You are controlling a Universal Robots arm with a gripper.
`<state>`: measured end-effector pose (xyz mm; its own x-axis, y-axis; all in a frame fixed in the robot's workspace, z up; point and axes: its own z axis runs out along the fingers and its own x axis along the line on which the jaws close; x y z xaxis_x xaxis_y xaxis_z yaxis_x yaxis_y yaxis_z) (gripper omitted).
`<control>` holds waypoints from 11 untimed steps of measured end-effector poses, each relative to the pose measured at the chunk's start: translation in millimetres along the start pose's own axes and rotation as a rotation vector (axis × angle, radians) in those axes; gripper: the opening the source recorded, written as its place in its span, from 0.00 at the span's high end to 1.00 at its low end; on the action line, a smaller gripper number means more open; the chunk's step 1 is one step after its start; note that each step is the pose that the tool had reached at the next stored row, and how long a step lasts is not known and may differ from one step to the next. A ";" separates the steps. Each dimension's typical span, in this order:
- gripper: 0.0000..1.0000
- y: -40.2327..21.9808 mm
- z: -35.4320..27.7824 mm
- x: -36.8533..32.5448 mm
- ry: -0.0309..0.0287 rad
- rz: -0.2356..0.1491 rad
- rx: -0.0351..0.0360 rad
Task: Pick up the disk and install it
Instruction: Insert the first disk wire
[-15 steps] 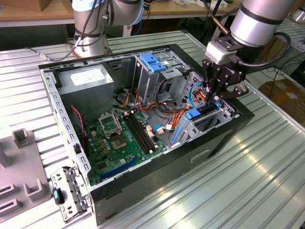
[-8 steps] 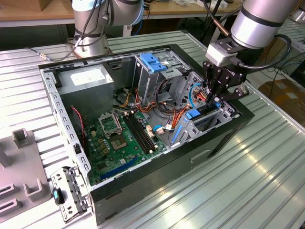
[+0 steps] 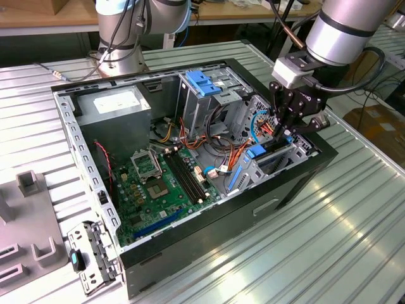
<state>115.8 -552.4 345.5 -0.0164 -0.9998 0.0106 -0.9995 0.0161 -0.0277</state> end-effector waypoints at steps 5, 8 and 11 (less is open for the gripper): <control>0.84 -0.1 -2.6 0.0 -0.0002 0.000 0.0000; 0.84 -0.1 -2.8 0.0 -0.0001 0.000 0.0000; 0.84 -0.1 -2.6 -0.3 0.0001 -0.001 0.0000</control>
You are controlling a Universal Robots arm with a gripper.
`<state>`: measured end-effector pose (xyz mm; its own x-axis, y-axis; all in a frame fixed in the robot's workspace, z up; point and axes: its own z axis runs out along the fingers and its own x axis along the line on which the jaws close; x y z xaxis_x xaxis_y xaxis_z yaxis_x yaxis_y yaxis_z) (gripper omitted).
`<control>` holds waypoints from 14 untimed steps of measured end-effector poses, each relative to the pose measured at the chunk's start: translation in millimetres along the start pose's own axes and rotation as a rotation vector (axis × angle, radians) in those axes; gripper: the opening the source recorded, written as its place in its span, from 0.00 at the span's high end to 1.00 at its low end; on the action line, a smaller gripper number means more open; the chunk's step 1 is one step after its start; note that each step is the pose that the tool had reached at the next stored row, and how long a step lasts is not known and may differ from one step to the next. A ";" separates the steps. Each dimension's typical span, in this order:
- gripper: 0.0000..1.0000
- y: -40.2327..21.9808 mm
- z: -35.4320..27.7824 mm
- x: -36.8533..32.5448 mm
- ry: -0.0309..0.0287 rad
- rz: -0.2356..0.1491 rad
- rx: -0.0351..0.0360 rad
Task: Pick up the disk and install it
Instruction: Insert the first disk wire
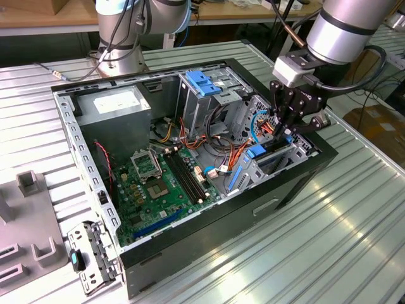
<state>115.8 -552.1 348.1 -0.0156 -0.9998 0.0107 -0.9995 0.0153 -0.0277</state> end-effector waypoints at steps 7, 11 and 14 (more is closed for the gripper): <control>0.84 -0.5 1.9 -0.1 -0.0002 0.000 0.0000; 0.84 -0.4 3.7 -0.1 -0.0005 0.000 -0.0001; 0.84 -0.4 4.0 -0.1 -0.0015 0.000 -0.0001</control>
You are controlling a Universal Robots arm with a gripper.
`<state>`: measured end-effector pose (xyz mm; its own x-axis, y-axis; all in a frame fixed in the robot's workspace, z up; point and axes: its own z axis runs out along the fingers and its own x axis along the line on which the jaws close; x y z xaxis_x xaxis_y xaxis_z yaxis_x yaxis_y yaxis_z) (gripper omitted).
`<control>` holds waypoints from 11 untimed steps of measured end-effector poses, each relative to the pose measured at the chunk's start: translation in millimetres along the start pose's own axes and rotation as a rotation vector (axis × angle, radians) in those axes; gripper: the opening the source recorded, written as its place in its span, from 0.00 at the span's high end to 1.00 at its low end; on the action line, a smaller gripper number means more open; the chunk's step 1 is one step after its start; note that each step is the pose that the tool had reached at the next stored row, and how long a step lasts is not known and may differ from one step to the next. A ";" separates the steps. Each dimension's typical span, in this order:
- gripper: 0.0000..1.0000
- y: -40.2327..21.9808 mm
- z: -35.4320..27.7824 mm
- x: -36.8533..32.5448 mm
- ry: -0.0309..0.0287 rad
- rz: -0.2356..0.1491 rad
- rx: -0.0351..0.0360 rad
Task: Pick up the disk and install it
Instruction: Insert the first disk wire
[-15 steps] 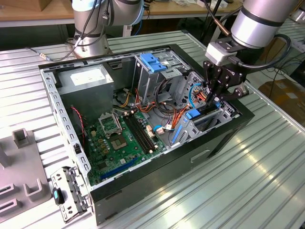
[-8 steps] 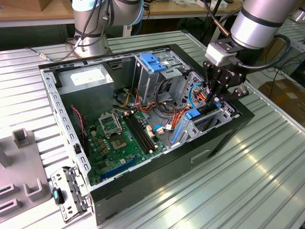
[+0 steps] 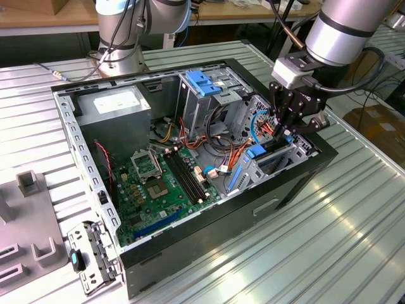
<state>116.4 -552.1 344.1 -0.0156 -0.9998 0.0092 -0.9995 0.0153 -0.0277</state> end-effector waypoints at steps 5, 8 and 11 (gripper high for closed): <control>0.84 -0.1 -2.4 0.0 -0.0011 0.000 0.0000; 0.84 -0.1 -2.3 0.0 -0.0009 0.000 0.0000; 0.84 0.0 -1.1 0.0 -0.0014 0.000 0.0000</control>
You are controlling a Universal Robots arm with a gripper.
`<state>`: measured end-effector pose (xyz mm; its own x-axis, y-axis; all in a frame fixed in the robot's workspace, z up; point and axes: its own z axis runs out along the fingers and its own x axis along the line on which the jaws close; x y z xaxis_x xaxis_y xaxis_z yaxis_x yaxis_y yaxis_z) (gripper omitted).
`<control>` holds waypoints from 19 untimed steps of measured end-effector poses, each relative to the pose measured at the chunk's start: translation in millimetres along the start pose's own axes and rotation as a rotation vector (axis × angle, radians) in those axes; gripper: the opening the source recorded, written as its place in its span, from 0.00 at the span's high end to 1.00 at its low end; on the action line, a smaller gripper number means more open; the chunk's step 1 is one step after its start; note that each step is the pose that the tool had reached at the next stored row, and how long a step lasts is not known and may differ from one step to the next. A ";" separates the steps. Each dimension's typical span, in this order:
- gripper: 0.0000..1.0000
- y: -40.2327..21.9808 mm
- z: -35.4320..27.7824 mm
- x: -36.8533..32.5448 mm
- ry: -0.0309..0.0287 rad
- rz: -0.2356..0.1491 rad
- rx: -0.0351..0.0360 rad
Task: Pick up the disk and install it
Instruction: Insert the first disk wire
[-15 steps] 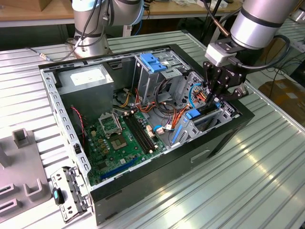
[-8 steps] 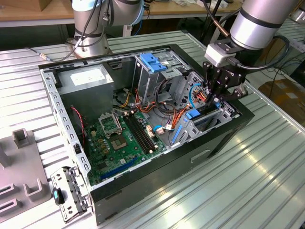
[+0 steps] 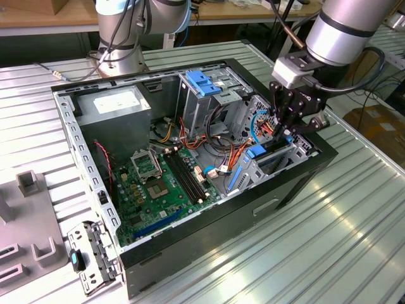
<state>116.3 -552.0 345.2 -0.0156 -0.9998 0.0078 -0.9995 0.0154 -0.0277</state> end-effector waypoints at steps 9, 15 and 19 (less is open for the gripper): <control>0.84 0.2 7.2 0.0 0.0003 0.000 0.0000; 0.76 0.1 3.1 0.0 -0.0003 0.000 0.0000; 0.89 -0.4 -14.9 0.2 0.0001 0.000 0.0000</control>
<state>116.3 -552.1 360.2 -0.0157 -0.9998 0.0079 -0.9995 0.0155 -0.0277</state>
